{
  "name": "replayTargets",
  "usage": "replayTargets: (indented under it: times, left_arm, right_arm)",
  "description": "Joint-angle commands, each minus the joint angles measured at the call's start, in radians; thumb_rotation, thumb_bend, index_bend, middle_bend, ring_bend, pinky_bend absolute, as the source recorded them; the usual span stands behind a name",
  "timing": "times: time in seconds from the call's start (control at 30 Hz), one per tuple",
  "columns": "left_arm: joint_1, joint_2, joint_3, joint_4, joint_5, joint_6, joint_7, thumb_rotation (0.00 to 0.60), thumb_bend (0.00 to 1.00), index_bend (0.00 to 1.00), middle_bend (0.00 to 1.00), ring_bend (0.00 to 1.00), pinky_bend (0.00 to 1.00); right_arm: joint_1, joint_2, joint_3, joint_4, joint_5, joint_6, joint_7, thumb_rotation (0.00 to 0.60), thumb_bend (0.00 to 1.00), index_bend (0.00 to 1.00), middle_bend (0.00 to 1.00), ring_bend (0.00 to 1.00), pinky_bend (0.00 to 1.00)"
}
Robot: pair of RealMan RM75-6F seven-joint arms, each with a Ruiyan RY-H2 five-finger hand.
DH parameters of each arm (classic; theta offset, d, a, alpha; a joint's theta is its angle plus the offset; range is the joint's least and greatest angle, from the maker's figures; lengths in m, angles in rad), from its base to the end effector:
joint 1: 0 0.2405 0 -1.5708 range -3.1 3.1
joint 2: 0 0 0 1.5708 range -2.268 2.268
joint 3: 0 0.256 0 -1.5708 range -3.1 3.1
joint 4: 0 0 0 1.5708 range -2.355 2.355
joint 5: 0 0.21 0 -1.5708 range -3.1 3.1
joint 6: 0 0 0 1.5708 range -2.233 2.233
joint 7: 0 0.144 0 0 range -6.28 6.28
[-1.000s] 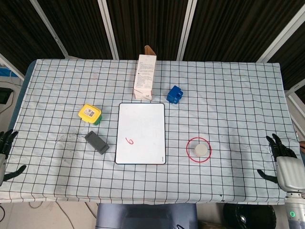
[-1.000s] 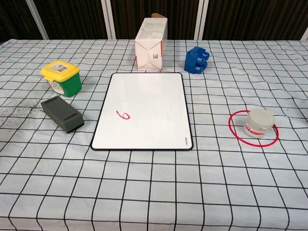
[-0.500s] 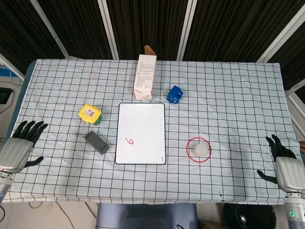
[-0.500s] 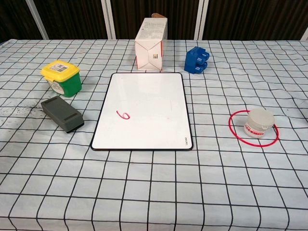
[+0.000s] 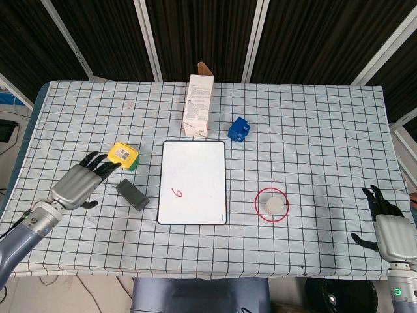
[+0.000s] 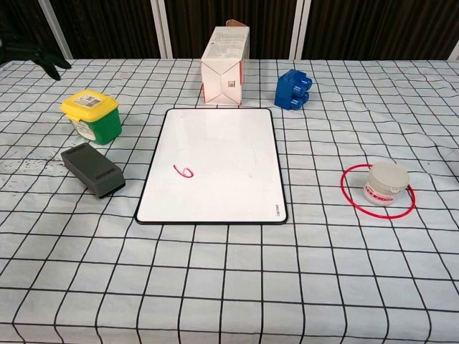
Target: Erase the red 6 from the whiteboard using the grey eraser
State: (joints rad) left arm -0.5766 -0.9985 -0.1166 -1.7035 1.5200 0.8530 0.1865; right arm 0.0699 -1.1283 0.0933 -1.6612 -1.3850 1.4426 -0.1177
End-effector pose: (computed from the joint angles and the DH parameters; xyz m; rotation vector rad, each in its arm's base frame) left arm -0.2088 0.3061 0.1181 -2.0714 -0.6529 -0.6762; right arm -0.3168 -0.1837 0.1575 1.3070 -0.9246 0.7987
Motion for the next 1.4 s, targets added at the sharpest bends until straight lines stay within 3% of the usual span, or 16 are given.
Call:
replayTargets:
  times: [0.03,0.3,0.63,1.4]
  left_arm:
    - [-0.039,-0.039,-0.01,0.018,-0.024,-0.043,0.004,0.6,0.11,0.14,0.19,0.0,0.0]
    - [-0.091,-0.126,-0.006,0.085,-0.028,-0.085,-0.008,0.6,0.13,0.25,0.25,0.0,0.0]
    - [-0.125,-0.211,0.019,0.166,-0.037,-0.106,0.006,0.6,0.13,0.24,0.26,0.0,0.0]
    - [-0.159,-0.261,0.07,0.23,-0.081,-0.125,0.027,0.6,0.13,0.3,0.32,0.0,0.0]
  right_arm:
    - [0.0,0.001,0.0,-0.002,0.003,-0.002,-0.001,0.6,0.0,0.1,0.06,0.22,0.26]
    - [0.002,0.004,0.0,-0.006,0.01,-0.009,0.0,0.6,0.0,0.1,0.06,0.22,0.26]
    - [0.003,0.008,0.001,-0.01,0.018,-0.016,-0.001,0.6,0.0,0.1,0.06,0.22,0.26]
    - [0.005,0.01,0.002,-0.014,0.028,-0.021,-0.001,0.6,0.0,0.1,0.06,0.22,0.26]
